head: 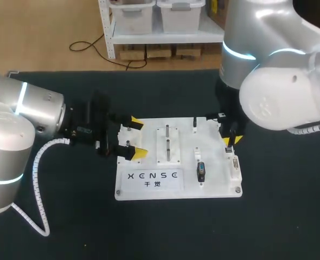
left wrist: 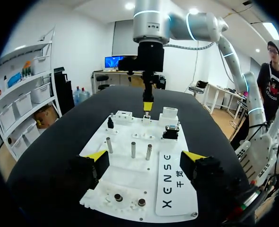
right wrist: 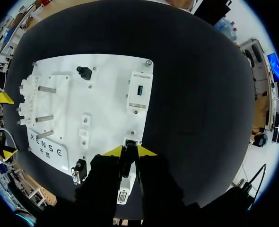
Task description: Insert the Ethernet cable into its matching sockets.
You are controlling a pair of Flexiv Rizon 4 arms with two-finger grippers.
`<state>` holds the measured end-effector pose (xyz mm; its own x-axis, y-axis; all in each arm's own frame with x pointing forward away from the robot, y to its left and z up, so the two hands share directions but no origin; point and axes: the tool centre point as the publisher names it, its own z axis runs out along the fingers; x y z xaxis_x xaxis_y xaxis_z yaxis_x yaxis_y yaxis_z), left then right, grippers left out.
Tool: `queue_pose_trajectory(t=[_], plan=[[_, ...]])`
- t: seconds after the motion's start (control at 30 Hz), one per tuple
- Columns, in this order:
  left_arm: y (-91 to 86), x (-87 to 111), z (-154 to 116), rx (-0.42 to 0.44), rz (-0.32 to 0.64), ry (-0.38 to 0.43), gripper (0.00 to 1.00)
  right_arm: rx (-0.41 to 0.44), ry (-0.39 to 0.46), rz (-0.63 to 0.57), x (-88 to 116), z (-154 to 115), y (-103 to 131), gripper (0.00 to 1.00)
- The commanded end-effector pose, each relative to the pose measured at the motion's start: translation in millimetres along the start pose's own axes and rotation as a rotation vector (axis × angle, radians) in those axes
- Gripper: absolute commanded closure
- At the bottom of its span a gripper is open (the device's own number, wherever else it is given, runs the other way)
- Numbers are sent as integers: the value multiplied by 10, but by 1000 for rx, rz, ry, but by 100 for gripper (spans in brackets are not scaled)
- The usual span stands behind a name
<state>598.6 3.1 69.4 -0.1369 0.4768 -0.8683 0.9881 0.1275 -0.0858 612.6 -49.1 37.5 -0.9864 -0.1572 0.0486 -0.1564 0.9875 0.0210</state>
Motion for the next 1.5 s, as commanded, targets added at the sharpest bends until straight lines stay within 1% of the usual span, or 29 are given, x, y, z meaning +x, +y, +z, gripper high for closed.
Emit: queue_pose_trajectory(t=[0.03, 0.33, 0.9, 1.5], plan=[[0, 18, 2, -1, 3, -6, 0, -3, -3, 0, -4, 18, -2, 100], [0, 18, 2, -1, 3, -6, 0, -12, -5, 2, -16, 35, 12, 100], [0, 18, 2, -1, 3, -6, 0, -1, -7, 1, -20, 57, -14, 100], [0, 18, 2, -1, 3, -6, 0, 9, 20, 2, -17, 247, -19, 100]])
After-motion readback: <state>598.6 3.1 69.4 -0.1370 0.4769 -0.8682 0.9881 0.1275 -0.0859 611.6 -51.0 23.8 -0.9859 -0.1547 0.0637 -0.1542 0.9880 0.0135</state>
